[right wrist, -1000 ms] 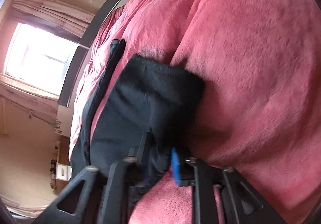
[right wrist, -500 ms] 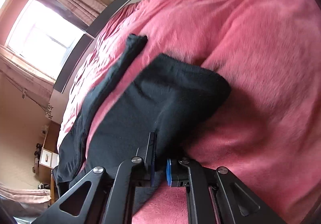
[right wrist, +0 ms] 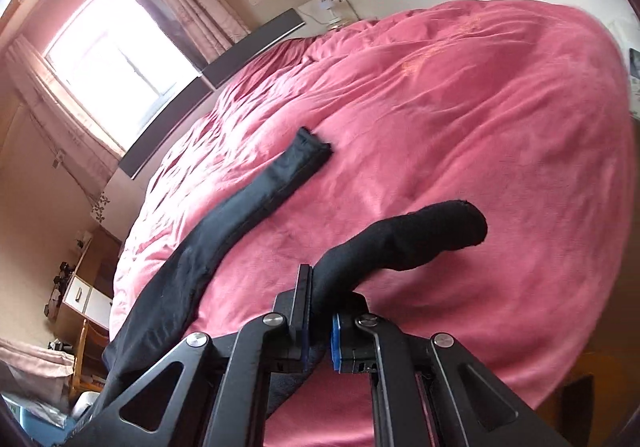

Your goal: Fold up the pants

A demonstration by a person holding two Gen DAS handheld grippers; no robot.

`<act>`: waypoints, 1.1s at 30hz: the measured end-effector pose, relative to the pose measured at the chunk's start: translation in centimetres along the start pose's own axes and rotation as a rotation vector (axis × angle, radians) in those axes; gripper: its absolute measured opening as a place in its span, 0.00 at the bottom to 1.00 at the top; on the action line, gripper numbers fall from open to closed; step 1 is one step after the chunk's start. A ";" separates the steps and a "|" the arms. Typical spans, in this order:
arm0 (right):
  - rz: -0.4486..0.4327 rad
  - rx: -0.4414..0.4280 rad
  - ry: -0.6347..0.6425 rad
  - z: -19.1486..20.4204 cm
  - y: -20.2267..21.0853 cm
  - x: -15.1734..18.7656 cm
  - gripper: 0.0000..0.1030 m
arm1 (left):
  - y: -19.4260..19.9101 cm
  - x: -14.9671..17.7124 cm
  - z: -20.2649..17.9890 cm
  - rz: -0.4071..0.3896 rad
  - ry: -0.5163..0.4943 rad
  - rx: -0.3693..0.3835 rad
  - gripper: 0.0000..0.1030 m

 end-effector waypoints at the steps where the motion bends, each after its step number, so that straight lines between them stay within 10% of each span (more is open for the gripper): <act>1: 0.005 0.022 -0.003 -1.0 0.2 0.2 0.07 | 0.1 0.7 0.1 0.020 -0.017 -0.010 0.06; 9: 0.211 0.168 -0.092 -7.5 -3.9 4.9 0.08 | -1.2 7.4 4.2 0.199 -0.048 -0.157 0.11; 11: 0.222 0.141 -0.139 -8.4 -4.3 5.6 0.12 | -1.5 7.3 4.7 0.201 -0.056 -0.186 0.37; 17: 0.187 0.043 -0.248 -9.0 -4.1 5.4 0.48 | -1.6 5.0 7.7 0.139 0.099 -0.136 0.59; 21: 0.203 0.065 -0.209 -8.8 -4.9 5.7 0.45 | -2.1 3.4 10.1 0.096 0.235 -0.108 0.54; 23: 0.218 0.073 -0.166 -8.1 -5.5 5.7 0.13 | -1.7 2.6 10.7 0.072 0.271 -0.108 0.06; 33: 0.123 0.080 -0.047 -5.5 -3.8 3.1 0.08 | 3.1 0.8 6.9 0.048 -0.009 -0.214 0.06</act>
Point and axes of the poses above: each gripper's, at about its wrist camera, not at the fingertips, and y roughly against the way its jaws point, z to its left, x to its underside, the point moved 6 cm from there along -y, roughly the way its jaws point
